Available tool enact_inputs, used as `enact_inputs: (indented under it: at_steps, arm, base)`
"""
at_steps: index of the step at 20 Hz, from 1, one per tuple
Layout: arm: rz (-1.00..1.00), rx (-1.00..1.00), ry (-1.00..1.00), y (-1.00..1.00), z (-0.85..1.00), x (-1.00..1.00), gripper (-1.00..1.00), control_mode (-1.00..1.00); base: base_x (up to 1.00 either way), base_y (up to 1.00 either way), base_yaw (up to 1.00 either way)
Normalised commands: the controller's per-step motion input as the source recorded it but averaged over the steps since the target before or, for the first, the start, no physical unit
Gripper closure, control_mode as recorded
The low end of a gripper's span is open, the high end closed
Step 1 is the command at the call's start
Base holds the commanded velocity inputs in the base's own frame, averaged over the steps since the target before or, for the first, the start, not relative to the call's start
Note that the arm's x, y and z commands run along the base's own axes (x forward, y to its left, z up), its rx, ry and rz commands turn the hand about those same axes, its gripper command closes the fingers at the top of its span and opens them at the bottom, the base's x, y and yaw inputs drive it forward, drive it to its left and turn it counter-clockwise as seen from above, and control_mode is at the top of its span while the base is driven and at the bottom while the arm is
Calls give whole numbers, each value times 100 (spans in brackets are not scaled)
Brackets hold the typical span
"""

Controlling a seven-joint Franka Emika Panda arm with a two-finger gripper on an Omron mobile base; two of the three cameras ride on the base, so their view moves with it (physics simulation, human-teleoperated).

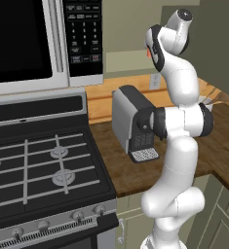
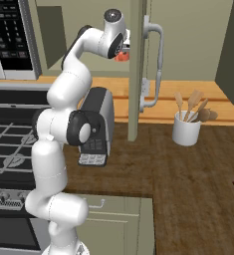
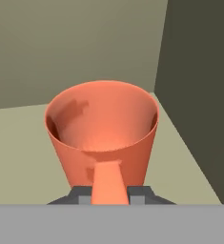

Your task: Gather all objects into one cabinet and sort the glasses and bowls to opposite sides.

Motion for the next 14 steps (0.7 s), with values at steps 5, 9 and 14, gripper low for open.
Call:
enact_inputs:
  at_steps: [5,9,14]
  arm:
    - [0,0,-1,5,-21,-4,100,-100]
    - [0,0,-13,6,-12,-54,100,-100]
    - [0,0,-17,6,0,-90,100,-100]
  base:
    - [0,0,0]
    - [0,0,0]
    - [0,0,0]
